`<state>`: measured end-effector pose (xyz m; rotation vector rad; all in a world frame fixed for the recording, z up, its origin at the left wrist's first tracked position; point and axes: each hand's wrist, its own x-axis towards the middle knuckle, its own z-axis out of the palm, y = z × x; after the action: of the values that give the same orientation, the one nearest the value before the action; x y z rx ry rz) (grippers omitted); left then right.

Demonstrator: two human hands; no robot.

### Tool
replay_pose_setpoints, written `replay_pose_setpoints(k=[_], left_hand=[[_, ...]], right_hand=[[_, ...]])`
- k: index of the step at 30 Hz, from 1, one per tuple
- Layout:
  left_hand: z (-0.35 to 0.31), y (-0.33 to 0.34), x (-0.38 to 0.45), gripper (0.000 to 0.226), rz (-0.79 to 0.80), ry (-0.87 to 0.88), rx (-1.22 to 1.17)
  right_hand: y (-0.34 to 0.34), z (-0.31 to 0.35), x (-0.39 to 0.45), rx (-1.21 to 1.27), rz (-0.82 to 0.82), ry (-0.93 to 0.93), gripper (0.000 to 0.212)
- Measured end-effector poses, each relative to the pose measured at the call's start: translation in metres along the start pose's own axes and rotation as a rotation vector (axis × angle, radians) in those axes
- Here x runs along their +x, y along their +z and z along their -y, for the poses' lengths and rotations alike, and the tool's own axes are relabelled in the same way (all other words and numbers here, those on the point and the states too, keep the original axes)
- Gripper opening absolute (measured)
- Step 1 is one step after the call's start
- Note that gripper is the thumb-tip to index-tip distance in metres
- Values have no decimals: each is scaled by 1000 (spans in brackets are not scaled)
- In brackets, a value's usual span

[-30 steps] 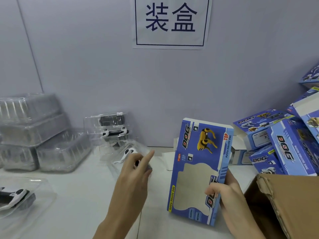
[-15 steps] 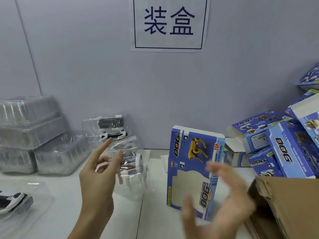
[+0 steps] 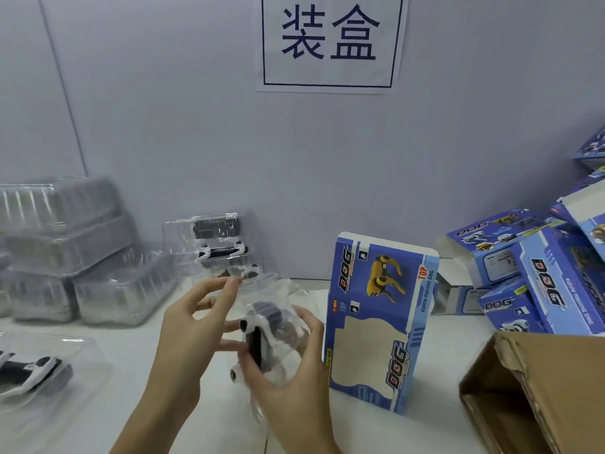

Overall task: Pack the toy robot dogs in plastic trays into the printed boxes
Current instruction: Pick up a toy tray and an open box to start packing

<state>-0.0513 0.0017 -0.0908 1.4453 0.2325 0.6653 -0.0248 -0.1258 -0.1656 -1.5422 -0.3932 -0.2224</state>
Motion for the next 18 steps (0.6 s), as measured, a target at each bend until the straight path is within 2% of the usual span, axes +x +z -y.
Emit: replay_pose_setpoints(k=[3, 6, 8, 10, 11, 12, 14, 16, 18], left_hand=[[2, -3, 0, 15, 6, 40, 82], [-3, -8, 0, 31, 104, 74, 176], [-8, -12, 0, 41, 125, 188, 320], [-11, -19, 3, 62, 133, 343, 544], [-11, -25, 6, 74, 174, 367, 623], [-11, -32, 8, 84, 253, 315, 644], [-12, -41, 10, 97, 462, 33, 498], [-6, -44, 13, 91, 640, -177, 267], [3, -44, 16, 78, 700, -181, 160]], right_hand=[[-6, 0, 3, 180, -26, 97, 69], [-15, 10, 6, 394, -11, 257, 56], [-19, 18, 6, 444, 40, 316, 47], [-20, 25, 8, 475, 67, 330, 45], [-20, 29, 9, 492, 73, 328, 46], [-21, 33, 10, 516, 82, 329, 49], [-21, 38, 11, 569, 143, 334, 57], [-22, 43, 11, 612, 248, 354, 67], [-22, 49, 14, 553, 253, 354, 78]])
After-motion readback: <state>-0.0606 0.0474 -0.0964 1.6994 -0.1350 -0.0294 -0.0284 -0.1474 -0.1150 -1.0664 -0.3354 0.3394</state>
